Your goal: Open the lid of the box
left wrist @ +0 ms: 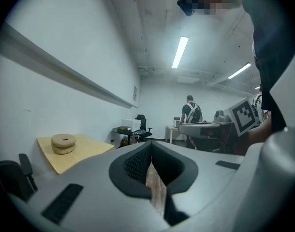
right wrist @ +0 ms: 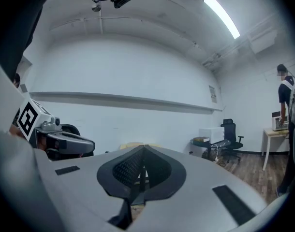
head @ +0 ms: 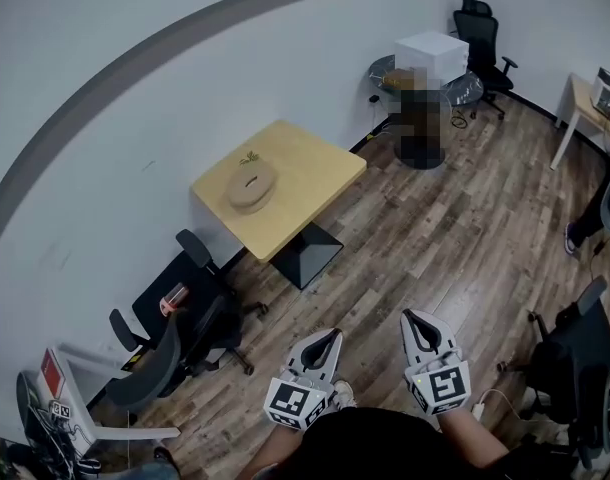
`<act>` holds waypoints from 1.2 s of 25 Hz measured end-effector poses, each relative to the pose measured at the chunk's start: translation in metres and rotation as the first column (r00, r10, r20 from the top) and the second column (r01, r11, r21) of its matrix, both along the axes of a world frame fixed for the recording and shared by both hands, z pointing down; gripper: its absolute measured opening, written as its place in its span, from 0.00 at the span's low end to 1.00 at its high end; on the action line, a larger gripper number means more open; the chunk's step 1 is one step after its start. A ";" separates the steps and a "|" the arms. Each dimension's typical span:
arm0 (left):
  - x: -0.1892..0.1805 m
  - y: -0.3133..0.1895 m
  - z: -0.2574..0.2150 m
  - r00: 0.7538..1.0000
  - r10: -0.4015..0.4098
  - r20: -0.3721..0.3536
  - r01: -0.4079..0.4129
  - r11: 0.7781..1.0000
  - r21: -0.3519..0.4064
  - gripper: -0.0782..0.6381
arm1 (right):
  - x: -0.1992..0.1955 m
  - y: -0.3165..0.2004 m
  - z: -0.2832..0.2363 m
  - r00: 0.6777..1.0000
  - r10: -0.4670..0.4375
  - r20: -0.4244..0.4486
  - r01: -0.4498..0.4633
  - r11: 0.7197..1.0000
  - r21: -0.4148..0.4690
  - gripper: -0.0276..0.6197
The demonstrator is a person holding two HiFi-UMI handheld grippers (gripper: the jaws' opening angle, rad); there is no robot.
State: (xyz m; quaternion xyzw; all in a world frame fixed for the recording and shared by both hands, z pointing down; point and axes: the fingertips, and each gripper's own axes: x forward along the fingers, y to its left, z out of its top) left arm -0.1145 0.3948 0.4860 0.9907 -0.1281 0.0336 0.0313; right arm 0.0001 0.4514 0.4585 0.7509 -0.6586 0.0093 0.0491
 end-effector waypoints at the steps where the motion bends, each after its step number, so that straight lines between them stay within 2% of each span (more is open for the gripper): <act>1: -0.001 -0.004 0.000 1.000 0.000 -0.003 0.000 1.000 -0.001 0.14 | -0.001 -0.004 -0.004 1.000 -0.003 -0.007 0.003 1.000 0.019 0.08; 3: -0.004 -0.013 -0.001 1.000 0.002 -0.013 -0.002 1.000 -0.008 0.14 | -0.004 -0.014 -0.009 1.000 -0.013 -0.017 0.014 0.999 0.043 0.10; 5: -0.007 -0.022 -0.003 1.000 0.002 -0.019 -0.002 1.000 -0.010 0.14 | -0.008 -0.027 -0.013 0.999 -0.027 -0.025 0.028 0.999 0.045 0.21; 7: -0.011 -0.031 -0.004 1.000 0.001 -0.019 -0.001 1.000 -0.009 0.14 | -0.012 -0.039 -0.014 0.999 -0.038 -0.037 0.039 0.999 0.032 0.32; 10: -0.018 -0.045 -0.001 1.000 -0.001 -0.018 0.001 1.000 -0.019 0.14 | -0.017 -0.057 -0.014 0.998 -0.051 -0.048 0.052 0.999 0.009 0.39; 15: -0.031 -0.068 -0.002 0.999 0.016 -0.032 -0.018 0.998 -0.061 0.14 | -0.025 -0.084 -0.011 0.996 -0.058 -0.069 0.056 0.998 -0.022 0.57; 20: -0.037 -0.084 -0.005 0.999 0.038 -0.035 -0.039 0.998 -0.046 0.14 | -0.032 -0.104 -0.012 0.987 -0.099 -0.128 0.095 0.995 -0.040 0.76; 24: -0.039 -0.096 -0.004 0.999 0.020 -0.037 -0.022 0.999 -0.047 0.14 | -0.040 -0.118 -0.007 0.974 -0.131 -0.183 0.118 0.990 -0.082 0.83; 26: -0.037 -0.102 0.001 0.999 0.016 -0.033 -0.018 0.998 -0.058 0.14 | -0.036 -0.126 -0.004 0.984 -0.135 -0.120 0.128 0.990 -0.067 0.84; 28: -0.033 -0.109 0.010 1.000 0.009 -0.019 -0.011 0.997 -0.074 0.14 | -0.025 -0.137 -0.004 0.991 -0.133 0.003 0.133 0.991 -0.020 0.84; 30: -0.029 -0.119 0.017 1.000 -0.006 -0.004 0.005 0.996 -0.087 0.14 | -0.014 -0.151 -0.005 0.991 -0.133 0.026 0.133 0.991 -0.006 0.85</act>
